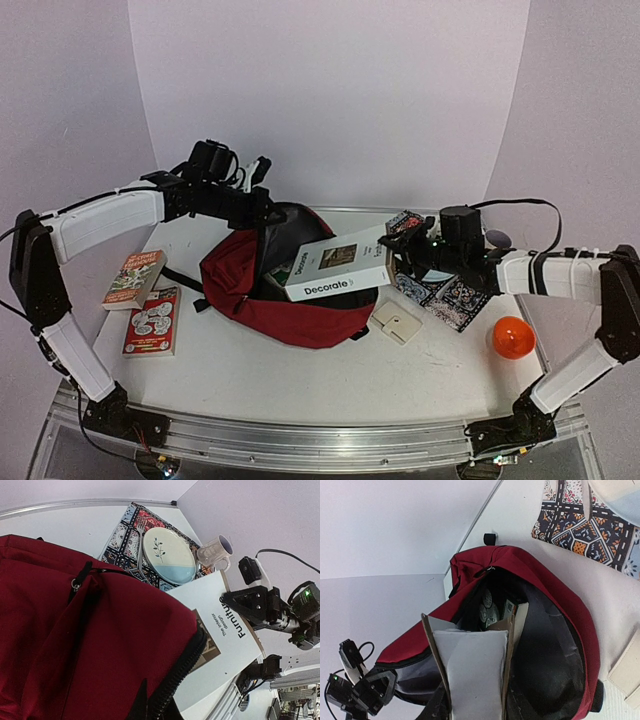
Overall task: Pack the student bag
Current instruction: Place the book in the largest pocket of the bag.
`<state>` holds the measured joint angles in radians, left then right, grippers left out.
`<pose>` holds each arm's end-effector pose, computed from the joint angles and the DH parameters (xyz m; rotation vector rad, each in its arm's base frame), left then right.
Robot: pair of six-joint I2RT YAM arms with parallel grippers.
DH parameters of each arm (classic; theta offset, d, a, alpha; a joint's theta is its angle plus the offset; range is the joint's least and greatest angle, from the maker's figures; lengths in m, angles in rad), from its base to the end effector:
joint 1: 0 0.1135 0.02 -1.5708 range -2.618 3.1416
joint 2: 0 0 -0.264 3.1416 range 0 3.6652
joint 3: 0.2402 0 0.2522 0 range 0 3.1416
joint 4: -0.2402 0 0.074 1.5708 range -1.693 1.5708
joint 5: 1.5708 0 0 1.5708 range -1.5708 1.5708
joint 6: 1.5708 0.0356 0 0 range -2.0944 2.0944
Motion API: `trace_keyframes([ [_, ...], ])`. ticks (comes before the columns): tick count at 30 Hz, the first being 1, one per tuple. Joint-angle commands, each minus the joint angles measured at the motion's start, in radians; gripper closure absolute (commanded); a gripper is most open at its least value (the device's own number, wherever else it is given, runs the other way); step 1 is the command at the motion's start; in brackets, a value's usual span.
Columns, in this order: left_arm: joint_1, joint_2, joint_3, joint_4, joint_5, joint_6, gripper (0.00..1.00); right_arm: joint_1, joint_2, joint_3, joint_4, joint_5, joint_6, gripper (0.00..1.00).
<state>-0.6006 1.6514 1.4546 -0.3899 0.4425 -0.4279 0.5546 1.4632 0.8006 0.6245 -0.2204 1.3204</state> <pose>0.3062 -0.2283 0.3288 0.4696 2.2434 -1.0456 0.2767 0.1806 0.2684 0.5112 1.7995 1.5652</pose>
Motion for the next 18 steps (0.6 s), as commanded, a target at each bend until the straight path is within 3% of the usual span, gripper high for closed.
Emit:
trace_keyframes([
  [1,-0.023,-0.071,-0.014,0.094,0.026,-0.027,1.00,0.005,0.057,0.088,0.098,0.053,0.056,1.00],
  [9,-0.056,-0.087,0.015,0.177,0.071,-0.087,1.00,0.039,0.196,0.159,0.135,0.102,0.103,1.00],
  [18,-0.077,-0.113,-0.014,0.251,0.098,-0.127,1.00,0.082,0.257,0.181,0.180,0.293,0.153,1.00],
])
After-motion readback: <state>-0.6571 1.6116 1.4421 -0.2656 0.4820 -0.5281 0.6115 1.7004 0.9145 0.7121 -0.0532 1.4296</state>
